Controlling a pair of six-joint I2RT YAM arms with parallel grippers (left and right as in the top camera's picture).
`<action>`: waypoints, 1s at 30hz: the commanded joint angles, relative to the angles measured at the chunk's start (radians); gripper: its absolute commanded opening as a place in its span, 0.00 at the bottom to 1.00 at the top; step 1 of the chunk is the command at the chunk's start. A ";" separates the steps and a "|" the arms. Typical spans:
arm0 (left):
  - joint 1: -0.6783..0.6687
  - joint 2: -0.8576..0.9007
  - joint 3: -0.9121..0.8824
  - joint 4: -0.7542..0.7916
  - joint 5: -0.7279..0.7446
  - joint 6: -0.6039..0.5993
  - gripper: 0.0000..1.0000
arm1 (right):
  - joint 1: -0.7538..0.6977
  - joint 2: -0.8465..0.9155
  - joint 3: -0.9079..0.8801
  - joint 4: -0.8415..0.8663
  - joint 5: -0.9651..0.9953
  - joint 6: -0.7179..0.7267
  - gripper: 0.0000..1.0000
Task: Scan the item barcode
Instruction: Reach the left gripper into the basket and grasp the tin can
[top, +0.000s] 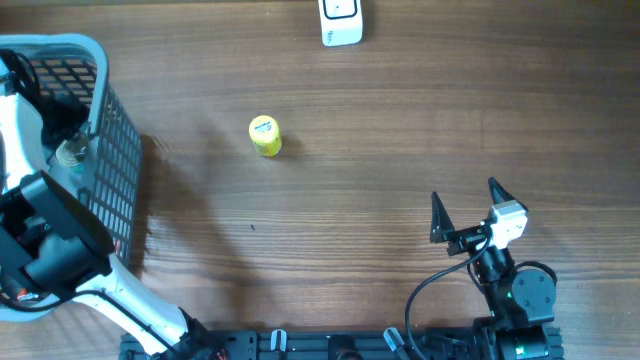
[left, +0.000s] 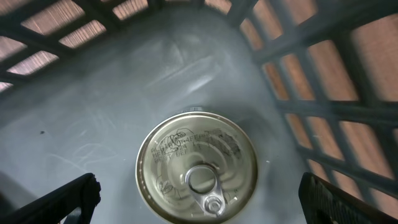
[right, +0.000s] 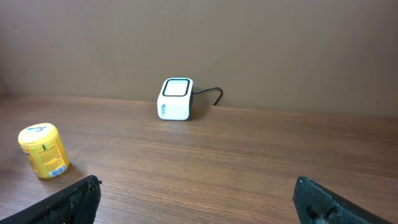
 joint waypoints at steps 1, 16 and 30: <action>0.001 0.038 -0.013 0.013 -0.024 0.015 1.00 | 0.004 -0.001 -0.001 0.006 0.013 -0.006 1.00; 0.001 0.080 -0.153 0.150 -0.002 -0.014 0.97 | 0.004 -0.001 -0.001 0.006 0.013 -0.006 1.00; 0.001 0.069 -0.183 0.181 -0.024 -0.034 0.57 | 0.004 -0.001 -0.001 0.006 0.013 -0.006 1.00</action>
